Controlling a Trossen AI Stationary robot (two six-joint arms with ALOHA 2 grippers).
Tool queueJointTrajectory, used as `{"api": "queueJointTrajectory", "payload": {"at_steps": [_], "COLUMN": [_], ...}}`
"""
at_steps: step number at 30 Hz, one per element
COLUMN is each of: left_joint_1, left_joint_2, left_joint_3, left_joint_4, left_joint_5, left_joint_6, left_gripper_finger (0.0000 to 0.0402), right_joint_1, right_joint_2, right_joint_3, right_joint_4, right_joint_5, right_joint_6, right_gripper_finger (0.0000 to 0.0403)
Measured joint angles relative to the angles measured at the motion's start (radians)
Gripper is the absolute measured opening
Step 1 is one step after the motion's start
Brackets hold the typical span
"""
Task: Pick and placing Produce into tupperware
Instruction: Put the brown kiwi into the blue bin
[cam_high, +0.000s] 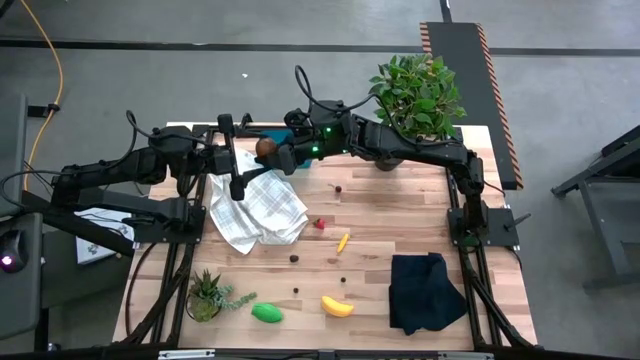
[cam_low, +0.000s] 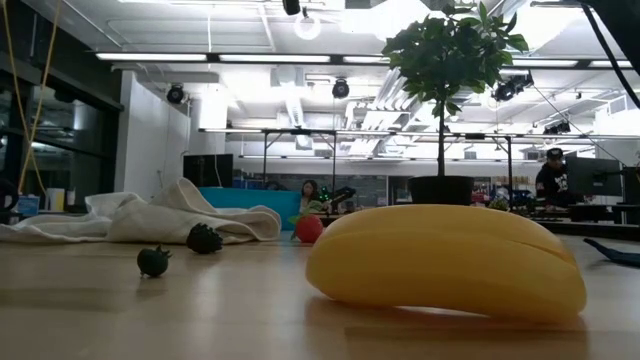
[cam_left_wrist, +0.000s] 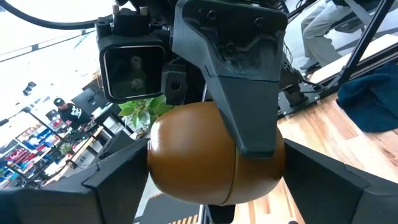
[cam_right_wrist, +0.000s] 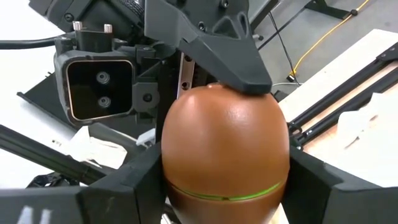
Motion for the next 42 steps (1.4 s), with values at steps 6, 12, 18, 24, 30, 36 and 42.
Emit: {"api": "queueJointTrajectory", "payload": {"at_steps": [6,12,18,24,30,36,42], "left_joint_1": [0.000,0.000,0.000,0.000,0.000,0.000,0.000], "left_joint_2": [0.000,0.000,0.000,0.000,0.000,0.000,0.000], "left_joint_3": [0.000,0.000,0.000,0.000,0.000,0.000,0.000], "left_joint_4": [-0.001,0.000,0.000,0.000,-0.002,-0.002,-0.001], "left_joint_5": [0.000,0.000,-0.002,-0.003,-0.003,-0.004,-0.003], "left_joint_6": [0.000,-0.001,-0.014,-0.020,-0.020,-0.020,-0.020], "left_gripper_finger": [0.0304,0.0311,0.0300,0.0305,0.0306,0.0307,0.0307], "right_joint_1": [0.000,0.000,0.000,0.000,0.000,0.000,-0.002], "right_joint_2": [0.000,0.000,0.000,0.000,0.000,0.000,0.000], "right_joint_3": [0.000,0.000,0.000,0.000,0.000,0.000,0.000], "right_joint_4": [0.000,0.000,0.000,0.000,0.004,0.019,0.052], "right_joint_5": [0.000,0.000,0.000,0.020,0.021,0.021,0.025], "right_joint_6": [0.000,0.000,0.001,0.015,0.010,0.008,0.008], "right_gripper_finger": [0.0230,0.0230,0.0230,0.0242,0.0276,0.0292,0.0293]}}
